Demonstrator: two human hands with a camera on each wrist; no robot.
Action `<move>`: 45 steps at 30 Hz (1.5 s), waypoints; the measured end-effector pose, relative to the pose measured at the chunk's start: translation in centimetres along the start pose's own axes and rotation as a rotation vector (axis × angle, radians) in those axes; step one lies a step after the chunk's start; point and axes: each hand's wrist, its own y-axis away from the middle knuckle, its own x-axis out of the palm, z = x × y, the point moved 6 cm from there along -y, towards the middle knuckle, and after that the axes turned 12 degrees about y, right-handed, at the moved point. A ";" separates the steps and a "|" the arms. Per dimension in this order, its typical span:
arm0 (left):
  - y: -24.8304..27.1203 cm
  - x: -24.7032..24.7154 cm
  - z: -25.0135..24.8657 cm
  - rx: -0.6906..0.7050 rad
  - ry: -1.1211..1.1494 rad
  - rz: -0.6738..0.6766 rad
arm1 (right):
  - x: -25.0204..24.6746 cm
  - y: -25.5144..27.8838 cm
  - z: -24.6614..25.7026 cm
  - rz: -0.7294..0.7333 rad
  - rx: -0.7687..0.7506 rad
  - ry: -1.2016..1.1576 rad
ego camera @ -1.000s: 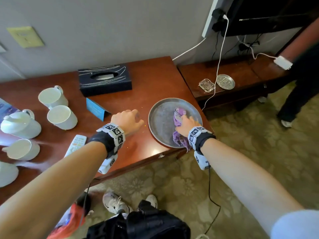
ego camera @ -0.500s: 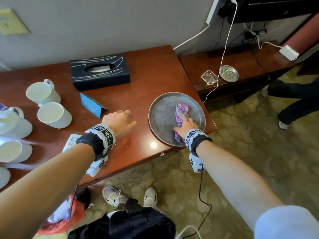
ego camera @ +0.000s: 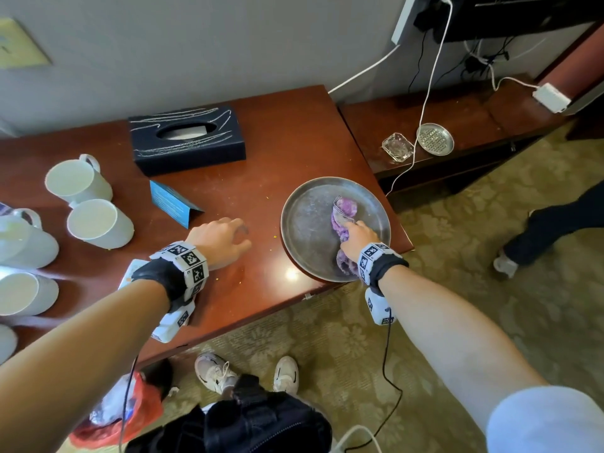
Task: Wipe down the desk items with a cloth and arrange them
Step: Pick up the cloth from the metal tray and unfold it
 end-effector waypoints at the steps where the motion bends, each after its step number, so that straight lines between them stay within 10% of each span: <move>1: -0.1 -0.3 0.0 0.006 0.005 -0.008 | -0.5 0.1 0.2 -0.021 -0.025 -0.029; 27: 7.1 -10.7 3.4 0.225 0.323 -0.327 | -13.8 8.9 19.9 0.114 -0.746 -0.734; 39: 8.6 -12.6 6.5 0.170 0.505 -0.539 | -13.3 10.4 25.3 0.351 -0.776 -0.952; 45: 9.4 -13.8 7.8 0.115 0.614 -0.551 | -13.6 10.2 26.6 0.217 -0.715 -0.927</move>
